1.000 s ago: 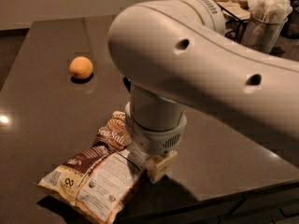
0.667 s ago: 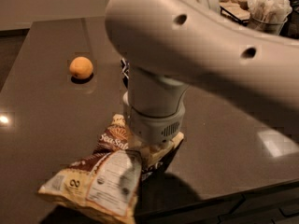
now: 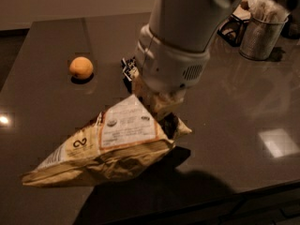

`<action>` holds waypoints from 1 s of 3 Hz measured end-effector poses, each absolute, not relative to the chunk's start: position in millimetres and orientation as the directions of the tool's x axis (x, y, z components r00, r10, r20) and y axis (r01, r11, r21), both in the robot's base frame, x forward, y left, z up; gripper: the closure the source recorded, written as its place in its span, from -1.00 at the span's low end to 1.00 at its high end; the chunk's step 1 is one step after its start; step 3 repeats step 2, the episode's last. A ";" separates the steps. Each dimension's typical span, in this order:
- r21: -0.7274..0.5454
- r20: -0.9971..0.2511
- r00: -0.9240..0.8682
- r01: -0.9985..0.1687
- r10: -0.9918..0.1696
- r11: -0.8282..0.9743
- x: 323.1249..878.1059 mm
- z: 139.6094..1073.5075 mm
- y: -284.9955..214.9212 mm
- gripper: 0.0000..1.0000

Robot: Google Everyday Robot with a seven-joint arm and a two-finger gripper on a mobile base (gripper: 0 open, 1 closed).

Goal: Pick brown chip bag

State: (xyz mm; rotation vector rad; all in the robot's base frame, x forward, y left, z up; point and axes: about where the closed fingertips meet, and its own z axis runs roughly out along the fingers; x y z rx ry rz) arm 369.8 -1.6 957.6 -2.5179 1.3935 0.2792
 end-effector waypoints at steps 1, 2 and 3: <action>-0.168 -0.343 0.518 -0.855 -0.784 -0.491 378.9 987.8 1.1 1.00; -0.203 -0.340 0.526 -0.851 -0.780 -0.485 380.7 995.3 6.2 1.00; -0.203 -0.340 0.526 -0.851 -0.780 -0.485 380.7 995.3 6.2 1.00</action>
Offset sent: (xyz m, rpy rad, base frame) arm 0.0077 0.0022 0.0257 0.0654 -0.0042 -0.0087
